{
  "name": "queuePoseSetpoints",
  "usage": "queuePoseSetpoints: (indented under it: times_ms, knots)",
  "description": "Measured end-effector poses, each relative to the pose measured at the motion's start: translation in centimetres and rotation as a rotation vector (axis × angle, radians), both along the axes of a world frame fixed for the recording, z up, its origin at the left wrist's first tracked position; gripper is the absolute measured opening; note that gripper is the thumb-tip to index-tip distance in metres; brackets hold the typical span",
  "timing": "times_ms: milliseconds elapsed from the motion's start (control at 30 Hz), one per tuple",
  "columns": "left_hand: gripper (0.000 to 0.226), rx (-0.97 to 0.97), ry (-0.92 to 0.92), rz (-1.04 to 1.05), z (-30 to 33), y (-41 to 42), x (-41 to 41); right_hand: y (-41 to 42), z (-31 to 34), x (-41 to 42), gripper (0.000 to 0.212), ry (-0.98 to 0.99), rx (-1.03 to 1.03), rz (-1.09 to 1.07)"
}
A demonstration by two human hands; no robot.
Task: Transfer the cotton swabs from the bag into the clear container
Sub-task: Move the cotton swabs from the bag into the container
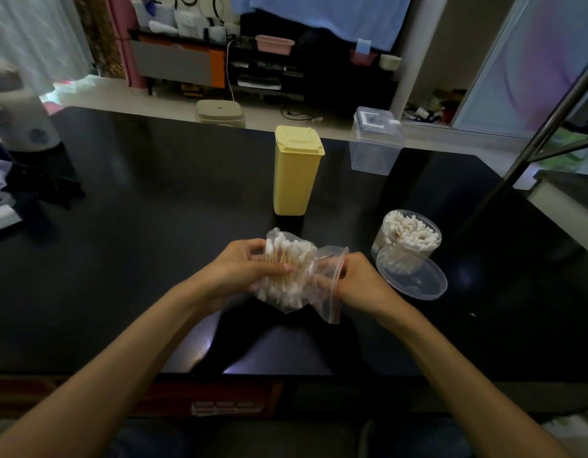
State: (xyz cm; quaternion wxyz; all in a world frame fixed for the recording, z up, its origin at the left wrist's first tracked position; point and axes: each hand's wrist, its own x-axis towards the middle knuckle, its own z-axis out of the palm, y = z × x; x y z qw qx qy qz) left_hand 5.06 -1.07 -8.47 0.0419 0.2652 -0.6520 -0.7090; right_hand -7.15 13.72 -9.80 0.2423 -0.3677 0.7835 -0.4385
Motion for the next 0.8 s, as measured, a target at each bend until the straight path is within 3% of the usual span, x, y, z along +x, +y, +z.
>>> queuePoseSetpoints:
  times_ms: [233, 467, 800]
  knots:
    - [0.015, 0.017, -0.038, 0.004, -0.1, -0.9, 0.0, 0.1, 0.6, -0.6, 0.013, -0.224, -0.013, -0.044]
    - [0.018, 0.055, -0.060, -0.073, -0.7, -0.4, -0.2, -0.2, 0.6, 0.1, 0.009, -0.411, 0.113, 0.037]
    - [0.019, 0.038, -0.073, 0.053, -1.4, -0.4, -0.9, -0.8, 0.5, -0.1, 0.025, -0.199, 0.036, -0.056]
